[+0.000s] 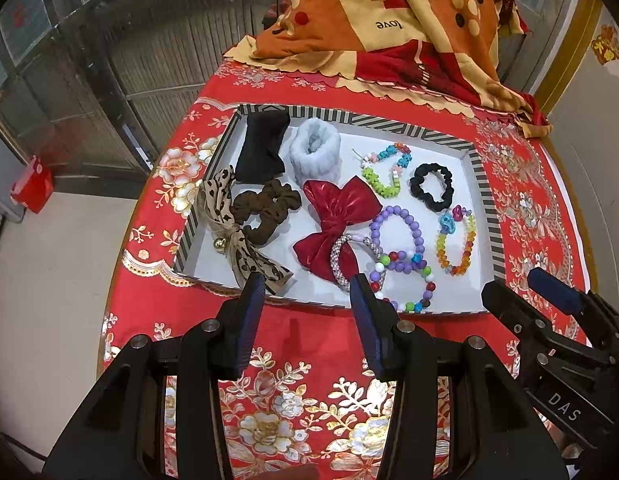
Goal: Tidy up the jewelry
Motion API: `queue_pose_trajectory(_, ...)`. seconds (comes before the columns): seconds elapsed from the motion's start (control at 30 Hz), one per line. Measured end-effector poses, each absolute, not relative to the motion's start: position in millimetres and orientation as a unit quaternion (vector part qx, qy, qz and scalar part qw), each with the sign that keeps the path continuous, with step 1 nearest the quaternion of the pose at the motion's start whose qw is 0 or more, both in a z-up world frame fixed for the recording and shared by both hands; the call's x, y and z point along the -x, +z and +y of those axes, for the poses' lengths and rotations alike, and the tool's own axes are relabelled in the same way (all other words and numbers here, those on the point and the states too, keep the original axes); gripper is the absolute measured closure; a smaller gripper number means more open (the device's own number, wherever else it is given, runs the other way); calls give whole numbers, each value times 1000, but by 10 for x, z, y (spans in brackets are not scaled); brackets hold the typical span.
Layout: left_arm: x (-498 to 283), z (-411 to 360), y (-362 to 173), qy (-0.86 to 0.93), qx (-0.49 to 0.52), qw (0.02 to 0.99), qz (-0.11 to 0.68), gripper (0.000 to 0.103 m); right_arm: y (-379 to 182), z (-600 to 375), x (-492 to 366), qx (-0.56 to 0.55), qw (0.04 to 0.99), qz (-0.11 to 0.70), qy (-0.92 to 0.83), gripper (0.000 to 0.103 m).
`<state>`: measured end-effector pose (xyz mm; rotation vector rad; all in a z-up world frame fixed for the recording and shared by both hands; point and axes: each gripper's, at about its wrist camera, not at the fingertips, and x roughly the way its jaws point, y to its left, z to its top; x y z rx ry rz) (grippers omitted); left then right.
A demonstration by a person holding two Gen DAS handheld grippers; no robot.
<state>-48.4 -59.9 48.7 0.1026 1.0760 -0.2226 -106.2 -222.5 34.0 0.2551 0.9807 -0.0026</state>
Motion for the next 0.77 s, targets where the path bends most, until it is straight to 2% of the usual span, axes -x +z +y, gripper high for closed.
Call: queue_pose_trajectory(0.77, 413, -644, 394, -105, -56, 845, 521, 60, 258, -2349, 1039, -125, 871, 475, -3, 36)
